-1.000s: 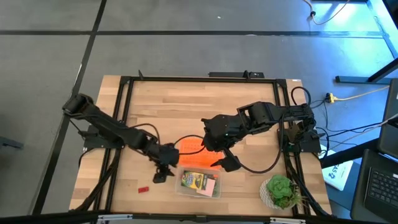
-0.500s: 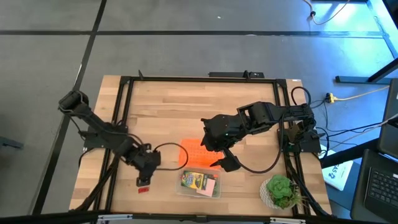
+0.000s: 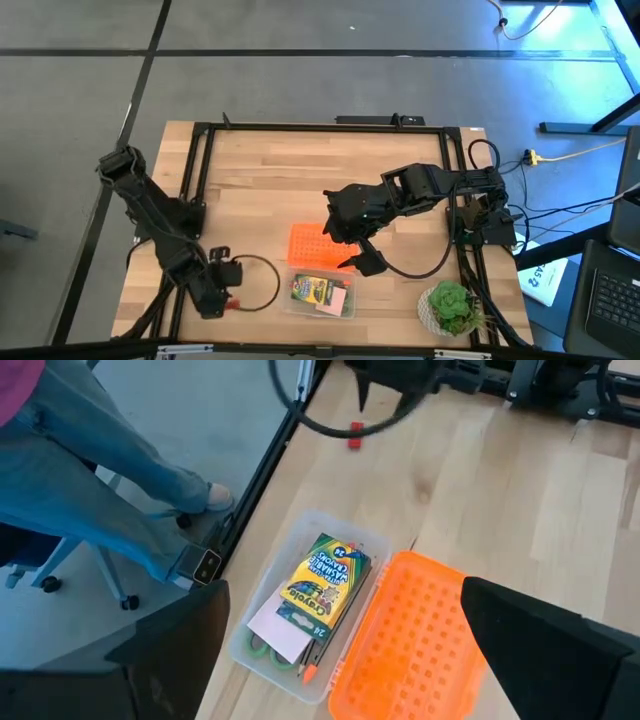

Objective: Pack school essentials
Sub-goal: Put the red eraser into the orange supply box

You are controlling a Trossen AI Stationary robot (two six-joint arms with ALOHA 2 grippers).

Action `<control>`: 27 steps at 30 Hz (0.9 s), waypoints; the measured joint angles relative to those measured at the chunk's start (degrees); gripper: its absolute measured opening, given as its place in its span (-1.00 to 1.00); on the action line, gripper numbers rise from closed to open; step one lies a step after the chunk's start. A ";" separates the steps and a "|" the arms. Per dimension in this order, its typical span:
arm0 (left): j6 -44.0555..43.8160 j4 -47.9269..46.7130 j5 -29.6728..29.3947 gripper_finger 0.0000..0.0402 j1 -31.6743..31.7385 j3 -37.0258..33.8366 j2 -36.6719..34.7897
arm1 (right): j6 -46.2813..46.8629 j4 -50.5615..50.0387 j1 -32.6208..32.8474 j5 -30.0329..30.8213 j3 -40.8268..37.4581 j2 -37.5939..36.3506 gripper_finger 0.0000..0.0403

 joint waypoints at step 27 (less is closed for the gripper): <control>-9.19 11.93 -5.41 -0.05 -8.35 -0.04 19.00 | 0.07 3.89 0.00 0.00 0.00 0.00 0.98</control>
